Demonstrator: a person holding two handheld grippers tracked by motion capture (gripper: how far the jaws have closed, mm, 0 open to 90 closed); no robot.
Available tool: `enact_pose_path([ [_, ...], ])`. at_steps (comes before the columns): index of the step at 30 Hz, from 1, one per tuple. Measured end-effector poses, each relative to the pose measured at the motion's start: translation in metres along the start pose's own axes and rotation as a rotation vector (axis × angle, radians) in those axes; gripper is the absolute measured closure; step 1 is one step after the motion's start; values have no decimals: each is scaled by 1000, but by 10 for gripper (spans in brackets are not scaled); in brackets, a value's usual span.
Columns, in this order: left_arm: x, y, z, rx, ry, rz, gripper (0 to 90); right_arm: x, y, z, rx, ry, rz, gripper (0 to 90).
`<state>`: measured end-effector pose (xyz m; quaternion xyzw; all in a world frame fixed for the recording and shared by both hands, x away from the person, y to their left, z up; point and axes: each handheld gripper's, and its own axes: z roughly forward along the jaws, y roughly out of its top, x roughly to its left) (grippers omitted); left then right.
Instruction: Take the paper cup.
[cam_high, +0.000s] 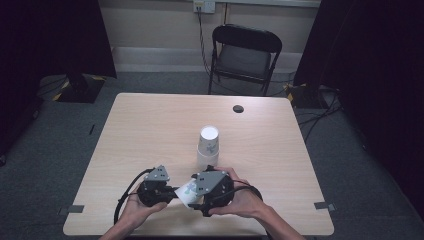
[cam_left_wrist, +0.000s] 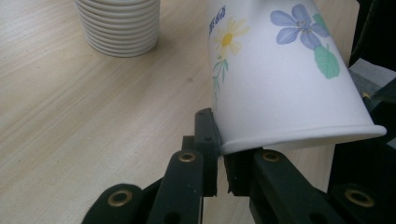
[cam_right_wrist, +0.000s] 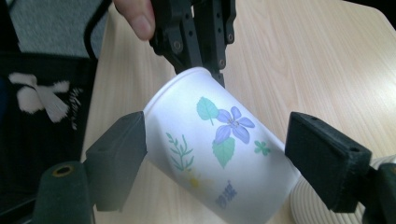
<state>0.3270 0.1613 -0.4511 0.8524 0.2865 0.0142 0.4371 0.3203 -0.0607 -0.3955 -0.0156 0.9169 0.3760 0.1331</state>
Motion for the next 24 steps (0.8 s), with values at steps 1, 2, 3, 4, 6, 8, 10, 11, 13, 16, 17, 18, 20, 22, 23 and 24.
enact_pose_path([
  [1, 0, 0, 0, -3, 1, -3, 854, 0, 0, 3, 14, -1, -18, 202],
  [2, 0, 0, 0, -1, 0, 1, 855, 1, 0, 4, 19, -1, -21, 194],
  [3, 0, 0, -1, -6, -6, -6, 855, 1, 0, 6, 21, 1, -32, 194],
  [4, 0, 0, -2, -18, -9, -9, 855, 2, -1, 8, 37, 9, -41, 180],
  [6, 1, 1, -4, -40, -11, -11, 861, 2, -1, 9, 49, 16, -50, 165],
  [8, 4, 0, -6, -43, -12, -23, 869, 1, -4, 12, 68, 33, -48, 179],
  [10, 5, 0, -6, -44, -9, -27, 872, 0, -5, 13, 61, 32, -45, 185],
  [11, 5, 0, -6, -49, -9, -31, 873, -1, -6, 13, 59, 30, -39, 188],
  [13, 6, 0, -7, -62, -8, -43, 875, -1, -7, 13, 55, 29, -33, 189],
  [16, 9, -1, -9, -80, -20, -68, 876, 0, -7, 15, 59, 21, -41, 188],
  [17, 9, -1, -9, -84, -23, -75, 877, 1, -7, 15, 60, 17, -43, 188],
  [18, 10, -1, -10, -87, -24, -79, 878, 1, -7, 15, 62, 15, -46, 187],
  [20, 12, -2, -10, -109, -42, -109, 879, 2, -6, 16, 64, 7, -51, 165],
  [22, 15, -4, -10, -125, -64, -153, 880, 3, -7, 18, 59, 0, -46, 153],
  [23, 15, -4, -10, -125, -64, -153, 880, 3, -7, 18, 59, 0, -46, 153],
  [24, 17, -5, -10, -131, -75, -168, 881, 4, -8, 21, 62, -7, -45, 153],
])
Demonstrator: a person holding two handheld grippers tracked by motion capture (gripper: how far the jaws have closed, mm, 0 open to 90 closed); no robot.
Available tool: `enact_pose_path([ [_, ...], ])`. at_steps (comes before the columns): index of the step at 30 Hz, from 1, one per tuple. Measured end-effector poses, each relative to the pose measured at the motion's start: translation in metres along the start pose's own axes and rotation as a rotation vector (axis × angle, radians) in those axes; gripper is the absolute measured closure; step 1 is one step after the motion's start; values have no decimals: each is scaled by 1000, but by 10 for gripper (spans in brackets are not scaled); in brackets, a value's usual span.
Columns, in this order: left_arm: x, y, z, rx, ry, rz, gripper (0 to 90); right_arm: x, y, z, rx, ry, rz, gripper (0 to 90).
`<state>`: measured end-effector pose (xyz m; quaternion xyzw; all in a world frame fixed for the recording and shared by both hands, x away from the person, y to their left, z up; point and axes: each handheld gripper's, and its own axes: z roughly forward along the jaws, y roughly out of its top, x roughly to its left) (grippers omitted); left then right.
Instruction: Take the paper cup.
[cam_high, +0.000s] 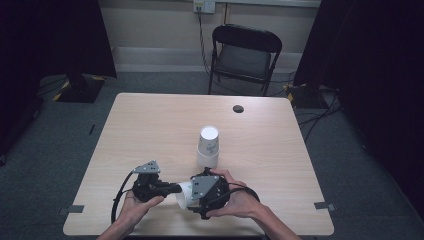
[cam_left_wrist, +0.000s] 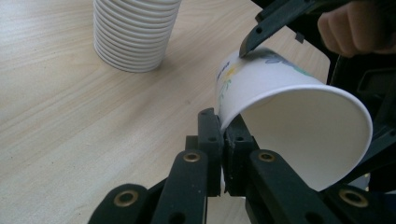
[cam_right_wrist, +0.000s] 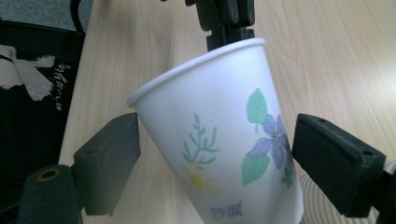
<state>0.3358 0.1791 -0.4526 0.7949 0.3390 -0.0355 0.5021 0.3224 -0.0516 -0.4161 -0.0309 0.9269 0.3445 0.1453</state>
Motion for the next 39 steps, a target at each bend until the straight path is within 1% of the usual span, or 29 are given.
enact_pose_path([
  [1, 0, 0, 0, 0, 0, 0, 884, 0, 0, 0, 0, 0, 0, 153],
  [2, 0, 0, -1, -13, -17, -11, 887, 2, -1, 3, 18, -12, -7, 178],
  [3, 0, 0, -1, -13, -17, -11, 888, 2, -1, 3, 18, -12, -7, 178],
  [4, -1, 1, -1, -12, -14, -7, 888, 2, -1, 5, 21, -19, -14, 189],
  [5, -2, 1, -1, -7, -3, 7, 888, 2, -1, 6, 21, -20, -14, 194],
  [6, -3, 1, -1, -7, 1, 11, 888, 2, -1, 7, 23, -17, -9, 195],
  [7, -3, 1, -2, -13, 7, 10, 888, 2, -1, 8, 23, -16, -4, 196],
  [11, -5, 4, -4, -32, 26, 35, 887, 1, -1, 8, 11, -23, 9, 219],
  [12, -6, 4, -5, -38, 28, 40, 886, 0, -1, 8, 5, -17, 28, 225],
  [13, -7, 4, -5, -42, 29, 40, 886, 0, -1, 8, 5, -17, 28, 225],
  [14, -7, 5, -6, -53, 32, 43, 882, -2, -2, 8, -11, -8, 49, 230],
  [15, -7, 5, -6, -53, 32, 43, 876, -2, -2, 8, -11, -8, 49, 230],
  [18, -8, 7, -9, -77, 42, 51, 861, -5, -3, 7, -32, 4, 88, 239],
  [19, -9, 7, -10, -85, 45, 53, 856, -6, -3, 7, -33, 8, 96, 246],
  [20, -10, 9, -11, -90, 51, 57, 861, -7, -3, 8, -35, 12, 103, 274],
  [22, -10, 10, -11, -94, 60, 61, 872, -8, -2, 8, -39, 17, 115, 265],
  [27, -10, 10, -10, -77, 70, 60, 880, -7, 0, 10, -17, 15, 112, 253],
  [29, -11, 10, -9, -71, 73, 68, 882, -8, 1, 11, -19, 18, 109, 245],
  [30, -12, 10, -9, -62, 82, 82, 882, -8, 3, 13, -13, 20, 112, 239],
  [33, -13, 11, -9, -51, 87, 92, 882, -7, 5, 15, -8, 22, 111, 232],
  [34, -13, 11, -8, -51, 92, 94, 883, -6, 7, 17, 2, 17, 105, 227],
  [37, -13, 10, -9, -51, 92, 95, 882, -4, 9, 20, 4, 8, 106, 224],
  [39, -11, 10, -9, -53, 83, 82, 882, -4, 9, 21, 2, 9, 110, 225],
])
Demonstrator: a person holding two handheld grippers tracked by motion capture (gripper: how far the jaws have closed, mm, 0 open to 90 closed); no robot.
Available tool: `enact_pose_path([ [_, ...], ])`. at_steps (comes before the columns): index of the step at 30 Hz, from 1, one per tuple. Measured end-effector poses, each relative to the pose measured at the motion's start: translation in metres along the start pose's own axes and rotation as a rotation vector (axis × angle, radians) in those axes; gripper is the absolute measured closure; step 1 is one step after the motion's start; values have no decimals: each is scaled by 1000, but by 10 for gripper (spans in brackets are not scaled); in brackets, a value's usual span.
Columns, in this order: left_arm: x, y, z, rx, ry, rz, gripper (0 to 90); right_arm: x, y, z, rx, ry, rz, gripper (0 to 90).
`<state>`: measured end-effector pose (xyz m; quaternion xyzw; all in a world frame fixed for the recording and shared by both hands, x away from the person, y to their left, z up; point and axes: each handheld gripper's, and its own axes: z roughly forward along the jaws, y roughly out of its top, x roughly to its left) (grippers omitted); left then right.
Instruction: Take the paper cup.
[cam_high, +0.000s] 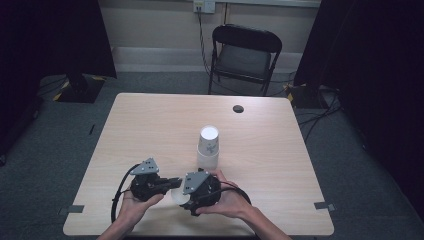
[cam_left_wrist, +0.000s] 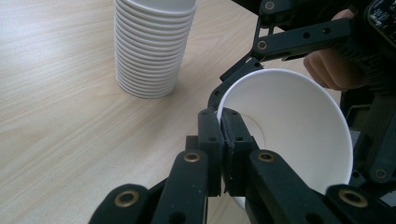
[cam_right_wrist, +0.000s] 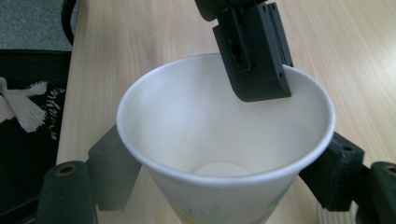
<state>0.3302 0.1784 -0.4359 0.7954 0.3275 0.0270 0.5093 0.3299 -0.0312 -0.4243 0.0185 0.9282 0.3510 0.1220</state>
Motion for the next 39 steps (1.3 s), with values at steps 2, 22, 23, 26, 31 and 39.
enact_pose_path([
  [2, 3, 0, 1, -3, -7, -18, 882, 0, 1, 1, 1, 0, 6, 224],
  [22, 6, -1, -3, -41, -11, -22, 851, -6, -4, 4, -21, 20, 70, 259],
  [23, 6, -1, -3, -42, -11, -22, 852, -5, -4, 5, -21, 16, 68, 259],
  [26, 7, -1, -3, -42, -19, -24, 851, -4, -4, 5, -20, 5, 67, 260],
  [31, 9, 0, -2, -55, -21, -35, 843, -5, -5, 6, -27, 0, 66, 266],
  [39, 6, 5, -9, -108, 4, 11, 748, -10, -16, -2, -56, -27, 128, 286],
])
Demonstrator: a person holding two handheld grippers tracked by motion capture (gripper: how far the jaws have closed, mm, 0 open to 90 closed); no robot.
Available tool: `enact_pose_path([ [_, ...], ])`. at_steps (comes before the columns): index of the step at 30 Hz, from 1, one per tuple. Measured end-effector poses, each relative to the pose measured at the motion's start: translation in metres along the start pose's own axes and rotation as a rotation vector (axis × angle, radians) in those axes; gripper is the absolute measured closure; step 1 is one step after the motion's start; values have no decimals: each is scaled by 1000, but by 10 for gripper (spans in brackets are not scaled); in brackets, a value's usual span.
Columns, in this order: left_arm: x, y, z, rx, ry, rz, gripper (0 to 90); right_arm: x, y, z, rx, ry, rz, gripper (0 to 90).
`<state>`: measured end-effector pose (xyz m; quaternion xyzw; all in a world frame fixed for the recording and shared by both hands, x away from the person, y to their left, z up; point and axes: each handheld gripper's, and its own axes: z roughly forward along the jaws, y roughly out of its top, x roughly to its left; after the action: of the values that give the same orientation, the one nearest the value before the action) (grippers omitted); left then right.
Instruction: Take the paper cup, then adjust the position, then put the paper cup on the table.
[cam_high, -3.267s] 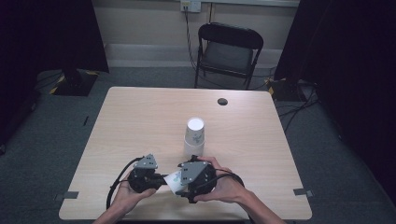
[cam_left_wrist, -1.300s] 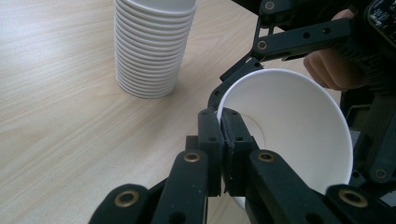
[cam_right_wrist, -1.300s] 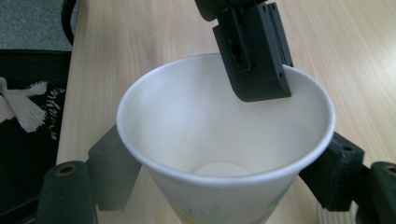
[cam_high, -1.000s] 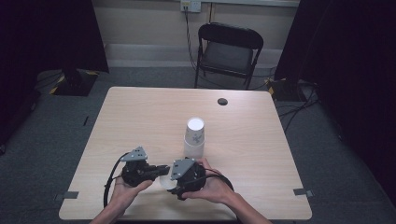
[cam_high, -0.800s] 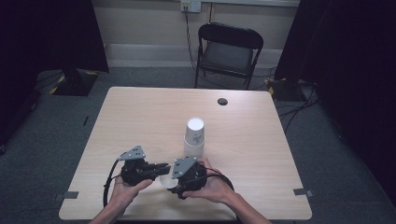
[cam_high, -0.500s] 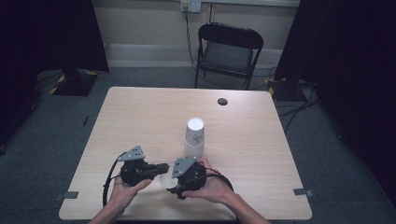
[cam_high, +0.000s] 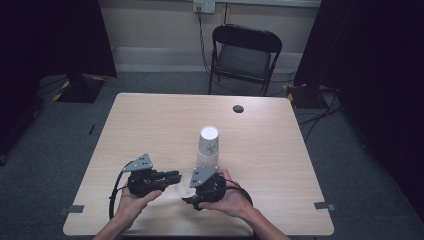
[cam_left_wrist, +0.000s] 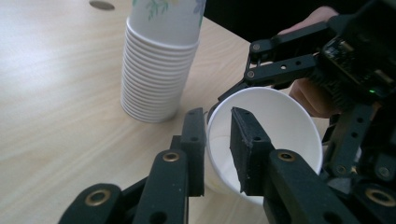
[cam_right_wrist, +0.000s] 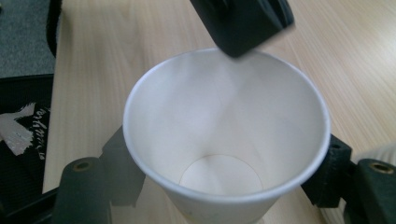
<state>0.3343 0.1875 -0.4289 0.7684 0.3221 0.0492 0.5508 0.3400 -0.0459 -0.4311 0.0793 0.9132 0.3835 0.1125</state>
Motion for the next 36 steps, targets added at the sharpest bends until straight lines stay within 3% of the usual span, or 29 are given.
enact_pose_path([
  [3, 2, 1, -3, -12, 11, -10, 692, -4, -5, -3, -1, -7, 38, 287],
  [4, 3, 1, -5, -16, 33, -6, 679, -7, -8, -7, -28, -7, 69, 288],
  [6, 4, 1, -7, -22, 36, -7, 657, -9, -8, -13, -55, -7, 92, 289],
  [19, 15, 0, -16, -14, 133, -5, 561, -16, -19, -33, -79, -49, 149, 299],
  [25, 19, -4, -16, 3, 166, -2, 534, -18, -33, -41, -96, -43, 205, 300],
  [29, 21, -4, -18, 2, 184, -4, 515, -20, -39, -49, -95, -61, 227, 302],
  [36, 28, -7, -15, 51, 222, 13, 467, -28, -53, -67, -99, -117, 268, 306],
])
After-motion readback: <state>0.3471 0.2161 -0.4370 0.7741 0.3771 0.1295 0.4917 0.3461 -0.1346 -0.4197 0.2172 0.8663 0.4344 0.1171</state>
